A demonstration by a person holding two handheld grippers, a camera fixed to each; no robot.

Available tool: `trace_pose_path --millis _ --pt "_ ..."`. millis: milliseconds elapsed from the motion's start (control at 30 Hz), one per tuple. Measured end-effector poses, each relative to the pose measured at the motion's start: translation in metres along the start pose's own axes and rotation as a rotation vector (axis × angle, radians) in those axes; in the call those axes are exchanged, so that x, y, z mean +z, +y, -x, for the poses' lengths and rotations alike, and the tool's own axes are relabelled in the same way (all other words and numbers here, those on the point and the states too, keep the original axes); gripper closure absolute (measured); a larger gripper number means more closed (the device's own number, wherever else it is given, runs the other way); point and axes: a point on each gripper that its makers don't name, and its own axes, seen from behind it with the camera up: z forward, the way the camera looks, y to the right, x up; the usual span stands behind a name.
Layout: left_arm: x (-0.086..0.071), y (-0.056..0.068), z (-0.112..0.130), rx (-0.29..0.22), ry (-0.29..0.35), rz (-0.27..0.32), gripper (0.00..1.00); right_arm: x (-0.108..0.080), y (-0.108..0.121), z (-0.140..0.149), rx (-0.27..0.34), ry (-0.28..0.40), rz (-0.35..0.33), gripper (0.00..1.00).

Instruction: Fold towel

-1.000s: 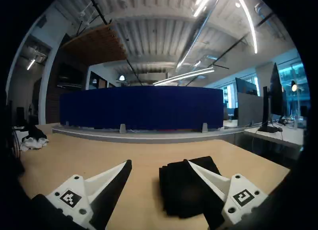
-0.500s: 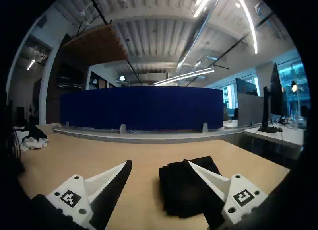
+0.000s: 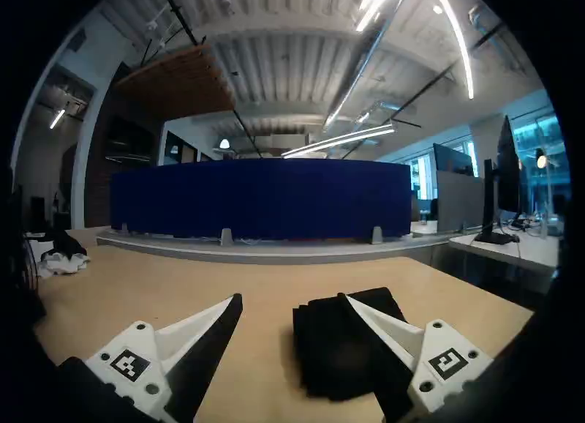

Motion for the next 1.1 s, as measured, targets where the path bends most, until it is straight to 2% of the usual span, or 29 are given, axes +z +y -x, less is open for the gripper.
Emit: trace_pose_path --millis 1100 --pt "0.0032 -0.0006 0.0029 -0.002 0.001 0.0 0.09 0.0008 0.0007 0.0009 0.0 0.0 0.0 0.0"
